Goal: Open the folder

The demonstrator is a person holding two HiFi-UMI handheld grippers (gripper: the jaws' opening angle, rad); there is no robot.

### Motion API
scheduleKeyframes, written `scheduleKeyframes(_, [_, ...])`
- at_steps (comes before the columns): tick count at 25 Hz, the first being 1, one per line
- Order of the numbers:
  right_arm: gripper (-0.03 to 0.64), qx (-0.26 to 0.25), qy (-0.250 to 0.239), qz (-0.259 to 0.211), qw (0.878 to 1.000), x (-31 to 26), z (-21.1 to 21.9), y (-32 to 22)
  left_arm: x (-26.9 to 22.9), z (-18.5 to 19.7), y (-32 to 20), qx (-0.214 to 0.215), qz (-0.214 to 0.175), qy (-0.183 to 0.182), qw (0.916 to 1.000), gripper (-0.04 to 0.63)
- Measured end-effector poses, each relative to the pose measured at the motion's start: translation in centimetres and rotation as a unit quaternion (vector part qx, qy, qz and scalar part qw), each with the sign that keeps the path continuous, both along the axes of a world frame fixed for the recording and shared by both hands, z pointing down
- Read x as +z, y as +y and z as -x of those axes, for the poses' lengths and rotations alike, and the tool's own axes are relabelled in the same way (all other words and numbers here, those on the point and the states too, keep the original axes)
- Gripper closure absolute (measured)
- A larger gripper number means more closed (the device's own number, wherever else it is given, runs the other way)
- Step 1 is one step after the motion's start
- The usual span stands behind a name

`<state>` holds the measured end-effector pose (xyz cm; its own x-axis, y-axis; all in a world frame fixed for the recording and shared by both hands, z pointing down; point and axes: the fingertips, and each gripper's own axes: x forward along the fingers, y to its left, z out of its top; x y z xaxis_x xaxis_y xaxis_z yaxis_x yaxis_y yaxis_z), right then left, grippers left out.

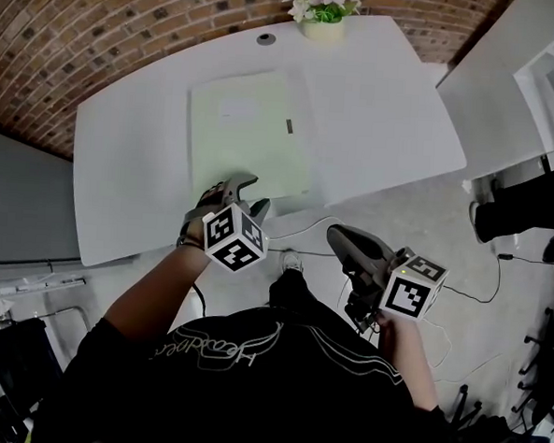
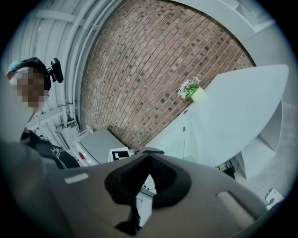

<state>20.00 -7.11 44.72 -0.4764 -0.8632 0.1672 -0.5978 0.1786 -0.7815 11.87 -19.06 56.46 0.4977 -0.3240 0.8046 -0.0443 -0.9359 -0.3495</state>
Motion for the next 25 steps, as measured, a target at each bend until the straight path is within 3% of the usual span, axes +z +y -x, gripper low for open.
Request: scheduleKeyframes(25, [0.614, -0.012, -0.010, 0.012, 1.000, 1.4, 0.5, -1.4, -1.5, 0.1, 0.9, 0.005, -0.016, 0.008, 0.9998, 0.535])
